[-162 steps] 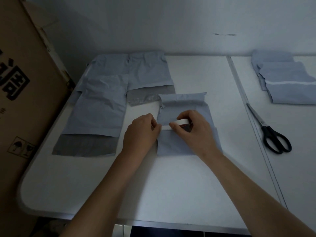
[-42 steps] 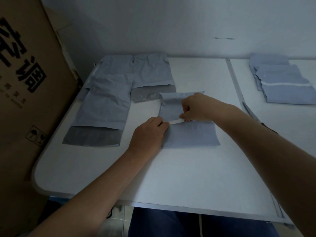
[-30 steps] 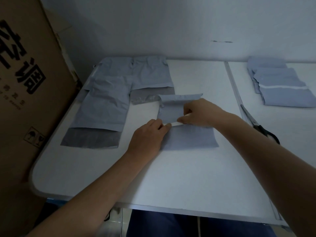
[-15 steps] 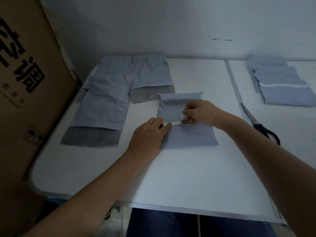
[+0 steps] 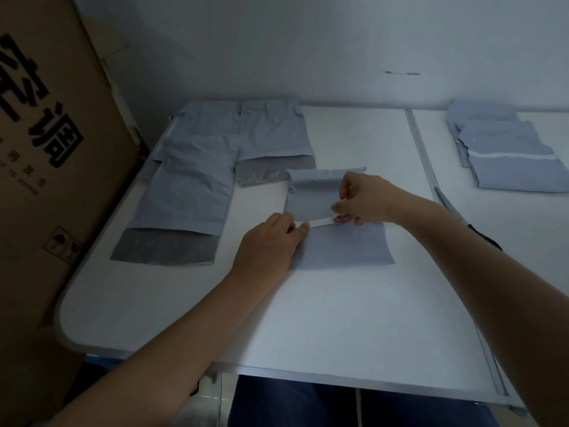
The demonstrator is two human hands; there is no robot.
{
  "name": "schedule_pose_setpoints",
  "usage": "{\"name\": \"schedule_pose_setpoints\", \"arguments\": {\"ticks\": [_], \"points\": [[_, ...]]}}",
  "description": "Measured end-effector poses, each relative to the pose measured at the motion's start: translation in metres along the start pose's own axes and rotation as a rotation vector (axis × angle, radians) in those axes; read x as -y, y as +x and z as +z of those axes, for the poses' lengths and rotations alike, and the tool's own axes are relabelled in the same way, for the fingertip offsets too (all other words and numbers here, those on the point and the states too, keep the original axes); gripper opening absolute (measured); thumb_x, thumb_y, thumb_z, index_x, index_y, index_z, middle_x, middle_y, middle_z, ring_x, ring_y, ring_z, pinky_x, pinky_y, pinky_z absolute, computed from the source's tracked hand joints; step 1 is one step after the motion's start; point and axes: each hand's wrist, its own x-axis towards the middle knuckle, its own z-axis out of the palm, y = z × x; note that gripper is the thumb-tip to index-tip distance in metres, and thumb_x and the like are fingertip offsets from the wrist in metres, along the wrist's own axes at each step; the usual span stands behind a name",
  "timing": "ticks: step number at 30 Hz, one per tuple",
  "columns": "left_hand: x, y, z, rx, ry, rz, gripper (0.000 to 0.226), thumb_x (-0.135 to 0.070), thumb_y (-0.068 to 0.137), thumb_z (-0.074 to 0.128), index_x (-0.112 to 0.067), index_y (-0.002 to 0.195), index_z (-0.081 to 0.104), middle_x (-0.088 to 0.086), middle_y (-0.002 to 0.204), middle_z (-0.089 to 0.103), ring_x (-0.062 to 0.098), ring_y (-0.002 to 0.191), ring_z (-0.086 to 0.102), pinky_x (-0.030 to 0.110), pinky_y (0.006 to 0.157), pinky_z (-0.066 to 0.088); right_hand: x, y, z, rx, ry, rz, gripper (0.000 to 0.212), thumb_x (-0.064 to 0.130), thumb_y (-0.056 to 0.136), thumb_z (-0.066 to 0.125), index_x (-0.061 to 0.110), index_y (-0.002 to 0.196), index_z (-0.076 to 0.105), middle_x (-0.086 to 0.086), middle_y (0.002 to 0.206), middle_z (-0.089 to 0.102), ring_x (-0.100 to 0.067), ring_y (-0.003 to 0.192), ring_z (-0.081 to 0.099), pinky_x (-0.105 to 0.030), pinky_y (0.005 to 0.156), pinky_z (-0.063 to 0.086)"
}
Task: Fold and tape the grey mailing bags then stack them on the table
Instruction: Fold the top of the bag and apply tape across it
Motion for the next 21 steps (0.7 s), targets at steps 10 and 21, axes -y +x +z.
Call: {"name": "schedule_pose_setpoints", "arguments": {"ticks": [10, 21], "points": [[0.002, 0.000, 0.002, -0.010, 0.000, 0.008, 0.042, -0.006, 0.076, 0.054, -0.013, 0.114, 0.069, 0.006, 0.082, 0.058, 0.023, 0.071, 0.057, 0.024, 0.047, 0.034, 0.002, -0.001, -0.003, -0.008, -0.156, -0.024, 0.019, 0.025, 0.085, 0.065, 0.014, 0.088, 0.050, -0.005, 0.084, 0.063, -0.017, 0.064, 0.062, -0.028, 0.058, 0.048], [-0.001, 0.000, -0.002, 0.026, -0.034, -0.011, 0.050, -0.003, 0.068, 0.073, -0.012, 0.117, 0.068, 0.007, 0.084, 0.058, 0.024, 0.071, 0.057, 0.024, 0.049, 0.030, 0.023, -0.002, -0.012, -0.039, -0.311, -0.153, 0.009, 0.024, 0.083, 0.066, 0.016, 0.082, 0.061, 0.004, 0.079, 0.062, -0.008, 0.071, 0.052, -0.029, 0.065, 0.045]]}}
